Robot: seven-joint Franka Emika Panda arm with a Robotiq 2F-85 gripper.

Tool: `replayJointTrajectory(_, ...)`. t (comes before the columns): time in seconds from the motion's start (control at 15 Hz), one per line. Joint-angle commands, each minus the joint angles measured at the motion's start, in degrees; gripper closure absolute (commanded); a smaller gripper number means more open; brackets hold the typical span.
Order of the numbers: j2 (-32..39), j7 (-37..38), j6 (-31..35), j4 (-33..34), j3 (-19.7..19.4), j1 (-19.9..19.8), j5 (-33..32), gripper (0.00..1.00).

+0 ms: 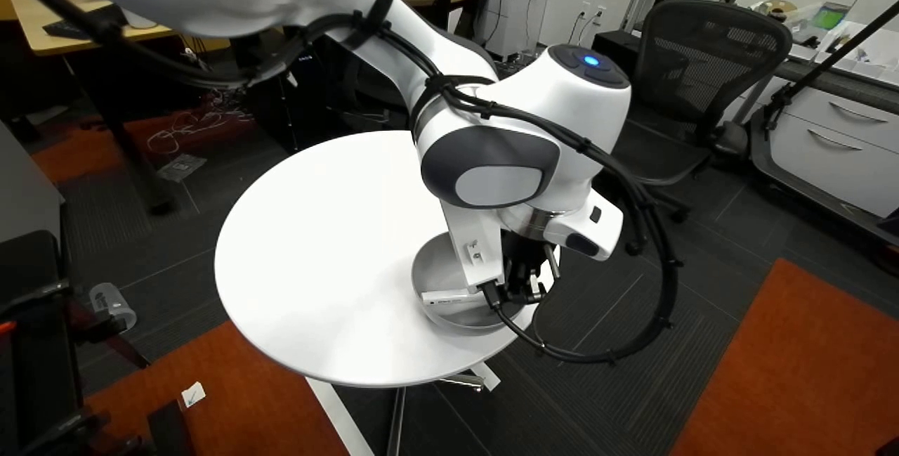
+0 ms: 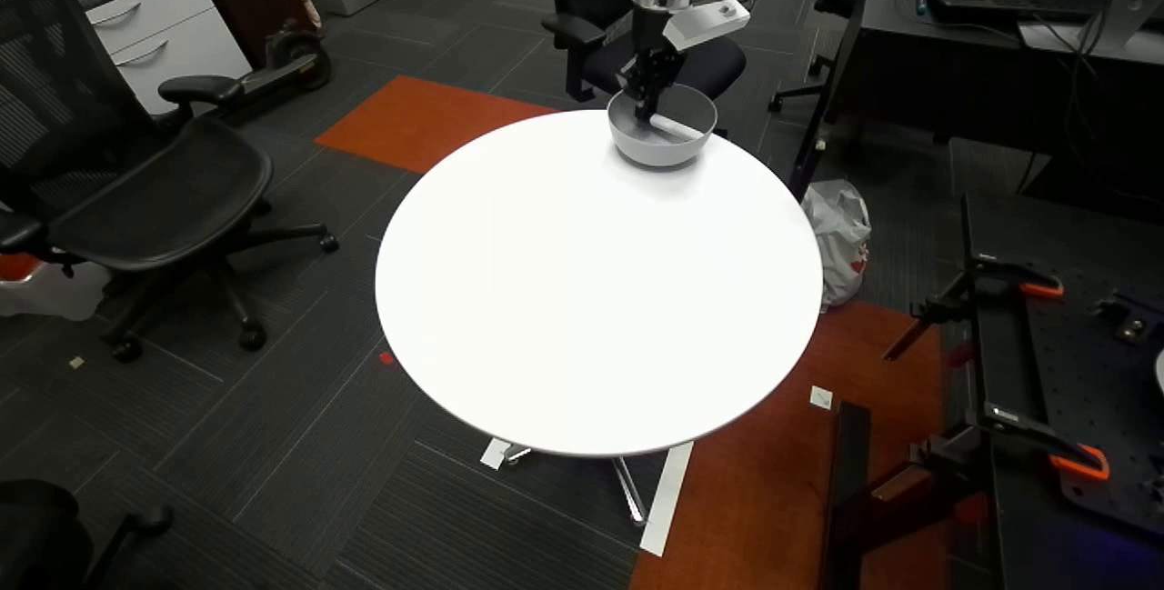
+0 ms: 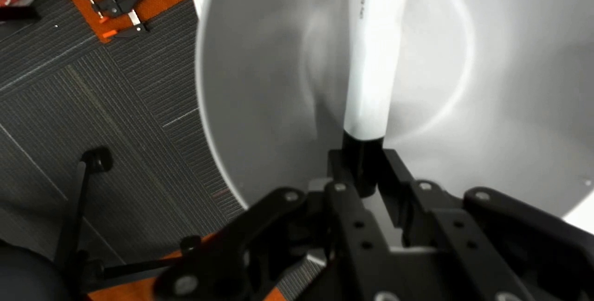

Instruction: Remove the marker from the bowl.

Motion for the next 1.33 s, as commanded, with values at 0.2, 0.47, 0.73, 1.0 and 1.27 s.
replayJointTrajectory(0.2,-3.1,2.3,-0.5,-2.0,0.7,0.9,-1.9,0.95)
replayJointTrajectory(0.47,-9.0,2.4,2.4,-6.6,-0.3,3.7,-4.3,0.95)
replayJointTrajectory(0.73,-15.3,2.2,4.4,-10.0,-0.4,5.9,-8.0,0.95)
replayJointTrajectory(1.0,-19.7,-2.2,2.8,-12.2,2.8,7.0,-9.3,0.95)
replayJointTrajectory(1.27,-19.9,-10.3,0.4,-12.2,8.7,6.9,-7.8,0.95)
